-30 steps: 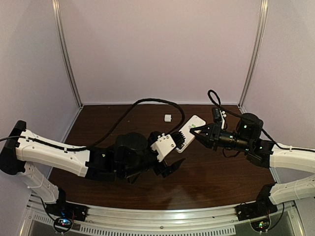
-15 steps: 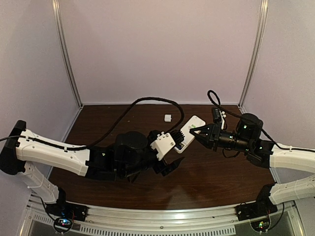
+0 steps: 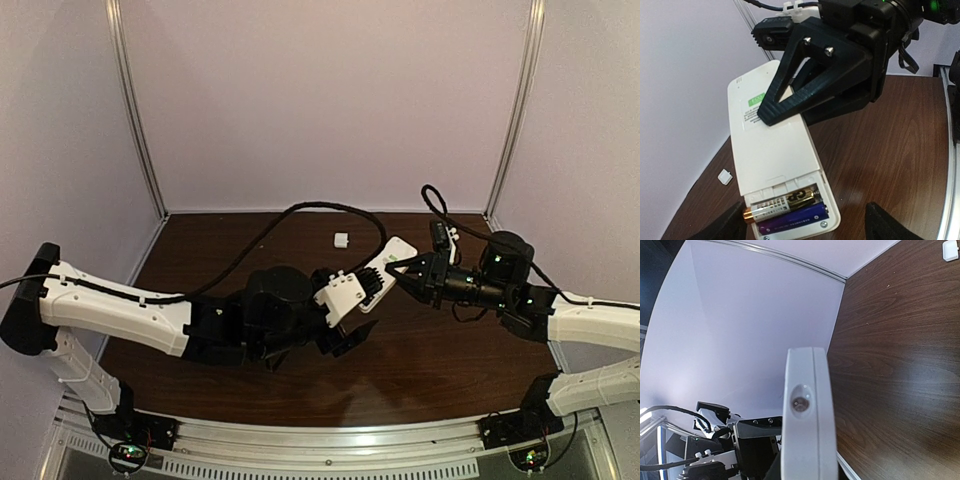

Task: Load the batteries into the remote control
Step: Place the battery in the battery compartment.

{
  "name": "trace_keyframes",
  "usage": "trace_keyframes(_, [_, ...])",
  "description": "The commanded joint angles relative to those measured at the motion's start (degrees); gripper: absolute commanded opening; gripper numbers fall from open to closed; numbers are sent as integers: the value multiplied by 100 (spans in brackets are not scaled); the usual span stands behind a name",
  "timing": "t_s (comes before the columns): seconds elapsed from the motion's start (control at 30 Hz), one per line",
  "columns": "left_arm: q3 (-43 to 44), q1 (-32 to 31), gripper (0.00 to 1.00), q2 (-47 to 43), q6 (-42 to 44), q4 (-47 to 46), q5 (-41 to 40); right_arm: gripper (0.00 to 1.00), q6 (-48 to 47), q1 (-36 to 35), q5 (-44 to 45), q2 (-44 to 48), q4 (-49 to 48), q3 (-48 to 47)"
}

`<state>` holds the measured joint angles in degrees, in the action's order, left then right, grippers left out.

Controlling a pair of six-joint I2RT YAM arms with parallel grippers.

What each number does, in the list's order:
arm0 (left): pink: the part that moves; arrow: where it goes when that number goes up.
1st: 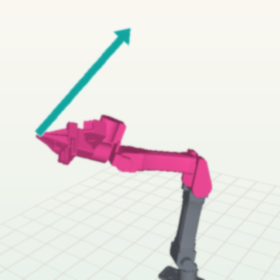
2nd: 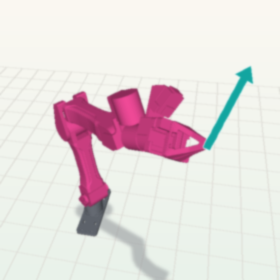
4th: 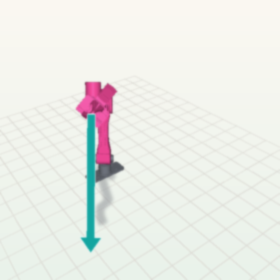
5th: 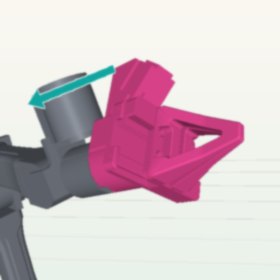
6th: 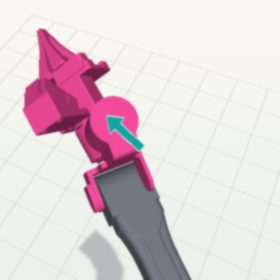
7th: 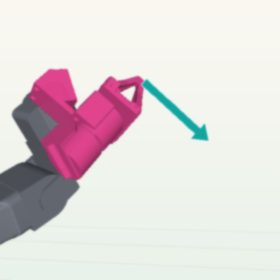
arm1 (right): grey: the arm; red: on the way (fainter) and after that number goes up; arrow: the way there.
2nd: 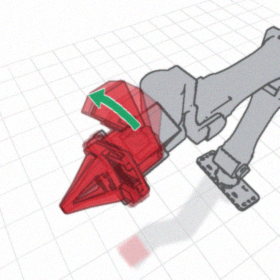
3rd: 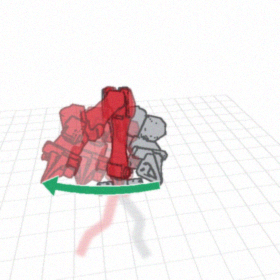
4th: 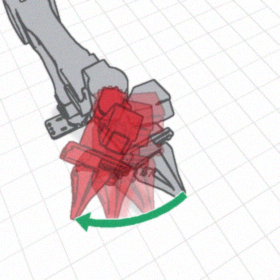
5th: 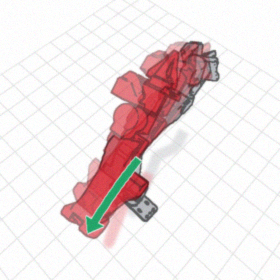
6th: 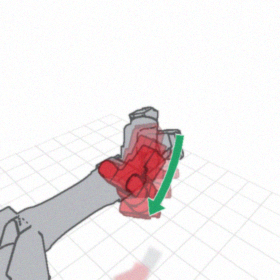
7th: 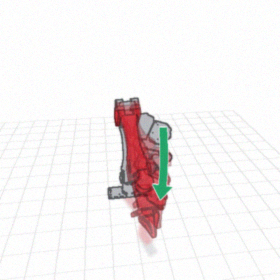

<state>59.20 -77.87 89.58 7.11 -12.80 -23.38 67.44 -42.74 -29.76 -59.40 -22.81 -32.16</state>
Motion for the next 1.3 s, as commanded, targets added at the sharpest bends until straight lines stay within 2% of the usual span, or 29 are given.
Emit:
trace_keyframes(0.0, [162,33,81,95,50,73,137,0,29,-33,-13,60,-223,47])
trace_keyframes(0.17, [188,26,80,138,62,173,125,0,121,-32,-21,51,-333,97])
trace_keyframes(0.43, [269,39,90,174,-56,360,-182,0,235,-35,-83,80,-510,157])
trace_keyframes(0.63, [201,140,96,-30,-299,434,49,0,217,-32,-97,175,-526,239])
trace_keyframes(0.73, [22,252,97,-280,-507,422,525,0,158,-24,-178,236,-651,324])
trace_keyframes(0.93, [-752,689,95,-1254,-1178,3,2489,0,-140,69,-310,436,-421,337])
trace_keyframes(1.13, [-998,780,83,-1661,-1398,-60,2499,0,-210,114,-431,442,-611,339])
trace_keyframes(1.2, [-975,1095,80,-1663,-1807,-92,3124,0,-294,114,-653,421,-853,319])
trace_keyframes(1.27, [-1073,1480,78,-1653,-2386,-429,4163,0,-508,117,-939,435,-794,201])
